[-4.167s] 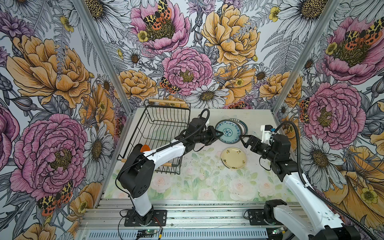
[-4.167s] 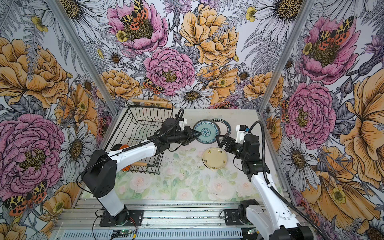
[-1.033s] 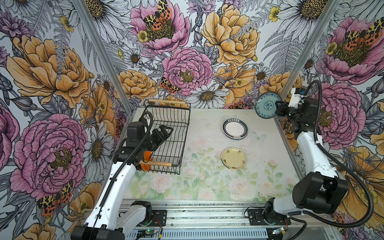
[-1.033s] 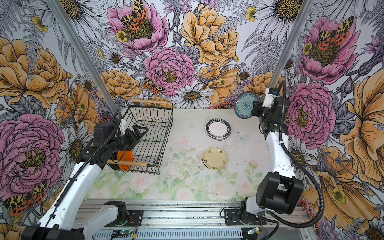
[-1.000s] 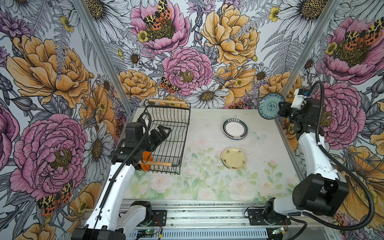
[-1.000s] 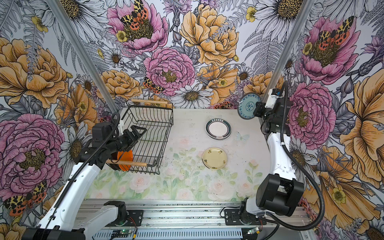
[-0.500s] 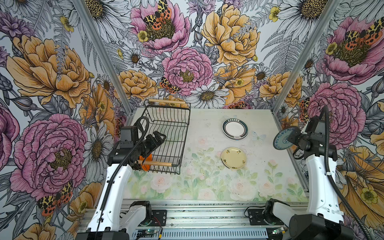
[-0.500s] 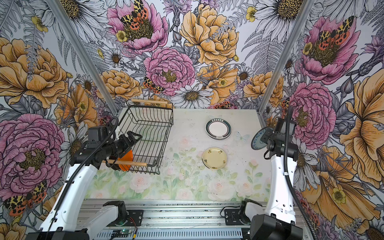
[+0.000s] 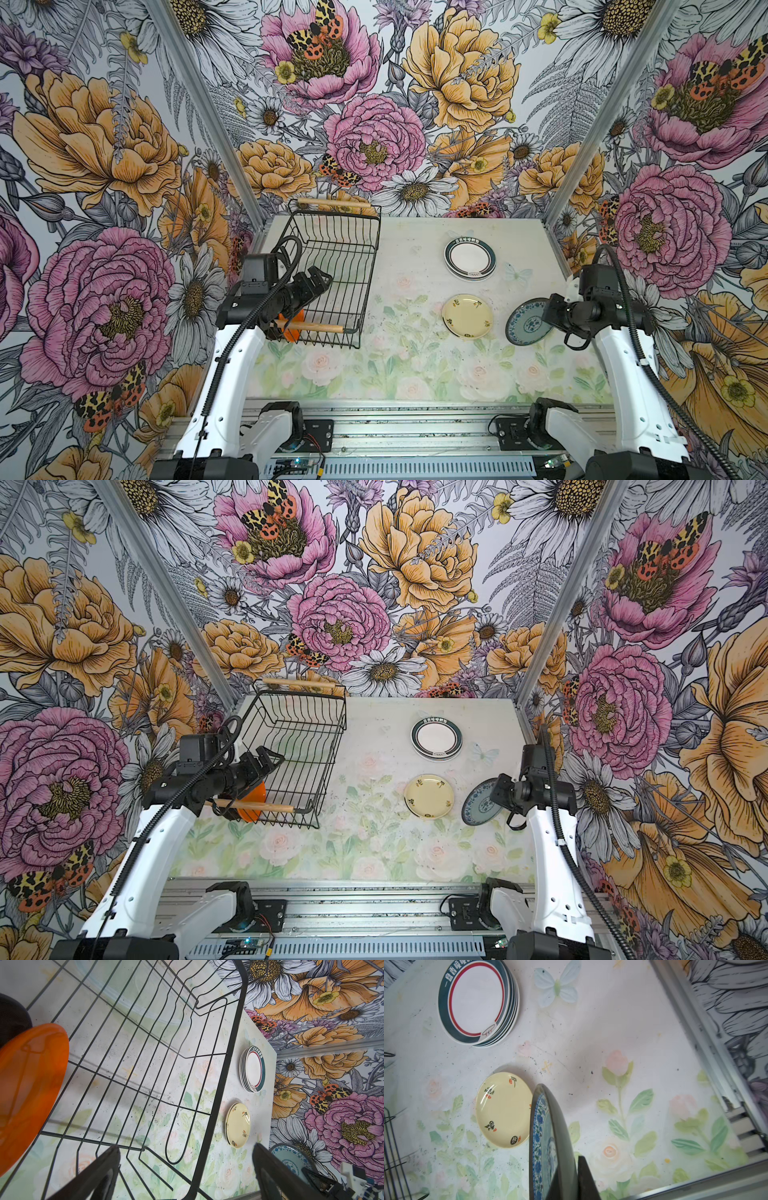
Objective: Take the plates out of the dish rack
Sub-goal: 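Lower the blue-patterned plate onto the calligraphy plate with the right gripper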
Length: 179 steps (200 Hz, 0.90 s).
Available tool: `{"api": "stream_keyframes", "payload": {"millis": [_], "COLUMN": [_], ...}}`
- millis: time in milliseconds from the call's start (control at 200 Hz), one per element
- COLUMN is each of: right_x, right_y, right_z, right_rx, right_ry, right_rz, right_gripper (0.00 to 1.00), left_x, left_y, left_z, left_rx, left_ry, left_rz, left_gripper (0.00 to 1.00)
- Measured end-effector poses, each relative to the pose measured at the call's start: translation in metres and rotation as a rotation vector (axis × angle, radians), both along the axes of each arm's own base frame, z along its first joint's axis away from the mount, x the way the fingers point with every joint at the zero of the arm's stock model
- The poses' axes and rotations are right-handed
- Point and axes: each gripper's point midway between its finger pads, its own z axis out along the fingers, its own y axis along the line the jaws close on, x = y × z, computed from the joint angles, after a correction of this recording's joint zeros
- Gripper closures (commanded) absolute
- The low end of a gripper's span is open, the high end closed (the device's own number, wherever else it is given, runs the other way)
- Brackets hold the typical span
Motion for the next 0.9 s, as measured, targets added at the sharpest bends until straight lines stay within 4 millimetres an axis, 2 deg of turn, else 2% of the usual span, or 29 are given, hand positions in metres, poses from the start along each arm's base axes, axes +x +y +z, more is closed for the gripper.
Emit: {"api": "stream_keyframes", "payload": {"millis": [165, 345, 465, 625, 896], "right_x": [0.004, 0.016, 0.028, 0.039, 0.055], "right_y": [0.039, 0.069, 0.079, 0.089, 0.093], "right_z": [-0.018, -0.029, -0.034, -0.051, -0.071], "right_rx": [0.22, 0.413, 0.497, 0.564, 0.608], "right_ry": [-0.025, -0.067, -0.09, -0.084, -0.083], "right_rz": [0.063, 0.105, 0.122, 0.129, 0.121], "right_gripper": [1.0, 1.0, 1.0, 1.0, 1.0], "left_x": [0.0, 0.0, 0.0, 0.001, 0.01], "left_y": [0.001, 0.001, 0.001, 0.005, 0.007], "left_z": [0.0, 0.0, 0.002, 0.011, 0.029], "left_rx": [0.009, 0.01, 0.01, 0.01, -0.031], "left_ry": [-0.003, -0.003, -0.016, -0.051, -0.134], "left_rz": [-0.004, -0.003, -0.001, 0.012, 0.03], "left_gripper": [0.01, 0.01, 0.01, 0.01, 0.01]}}
